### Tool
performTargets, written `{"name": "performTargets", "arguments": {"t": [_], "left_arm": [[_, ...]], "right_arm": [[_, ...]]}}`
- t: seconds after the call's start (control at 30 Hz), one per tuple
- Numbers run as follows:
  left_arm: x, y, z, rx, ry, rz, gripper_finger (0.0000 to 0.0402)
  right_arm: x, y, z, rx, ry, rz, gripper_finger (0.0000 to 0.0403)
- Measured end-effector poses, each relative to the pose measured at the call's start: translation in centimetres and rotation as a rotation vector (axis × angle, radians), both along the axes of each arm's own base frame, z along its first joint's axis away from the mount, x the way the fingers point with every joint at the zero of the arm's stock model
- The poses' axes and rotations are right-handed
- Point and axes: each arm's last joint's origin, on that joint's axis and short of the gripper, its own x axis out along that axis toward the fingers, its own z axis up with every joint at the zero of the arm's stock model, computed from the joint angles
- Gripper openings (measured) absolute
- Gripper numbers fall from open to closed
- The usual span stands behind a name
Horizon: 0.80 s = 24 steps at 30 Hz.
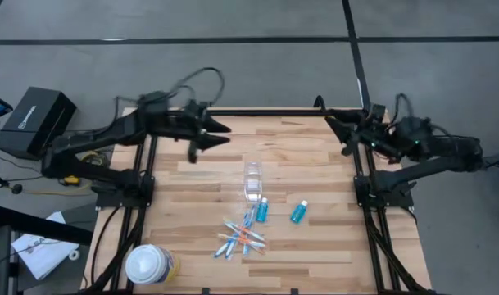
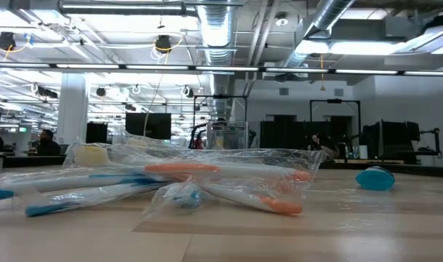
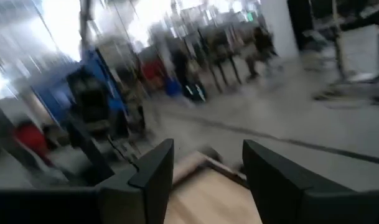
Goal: Pick & Place toothbrushing station
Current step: Put the right mouthwash into the middle section of the transparent organizer
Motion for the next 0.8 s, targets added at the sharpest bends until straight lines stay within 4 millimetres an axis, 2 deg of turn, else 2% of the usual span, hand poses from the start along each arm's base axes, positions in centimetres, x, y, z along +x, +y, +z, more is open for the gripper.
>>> {"name": "performTargets", "arguments": {"t": [0.1,0.2,0.3,0.4,0.5,0.6,0.8], "left_arm": [[0.9,0.8,0.2,0.026,0.113,0.014,0.0144],[1.2,0.9,-0.3,0.062,0.24,0.036,0.014],[0.8,0.5,-1.8,0.077,0.413,0.086,0.0139],[0.0,-0.1,-3.2,0.093,0.599,0.145,0.0139],[-0.8,-1.0,-4.7,0.084,0.735,0.173,0.0139],[-1.4,-1.7,-6.3,0.029,0.793,0.193,0.0139],[-2.9,-1.5,-9.5,0.016,0.866,0.284,0.0139]], "right_arm": [[-0.2,-0.4,1.0,0.033,0.172,-0.032,0.0182],[-1.2,-0.8,0.5,0.184,0.356,-0.091,0.0182],[-1.0,-0.5,-1.5,0.375,0.551,-0.09,0.0182],[0.3,0.5,-4.0,0.553,0.728,-0.071,0.0182],[2.0,2.1,-6.1,0.66,0.787,-0.091,0.0182],[3.5,3.9,-8.2,0.764,0.806,-0.168,0.0182],[5.3,7.9,-12.7,0.974,0.877,-0.357,0.0182]]}}
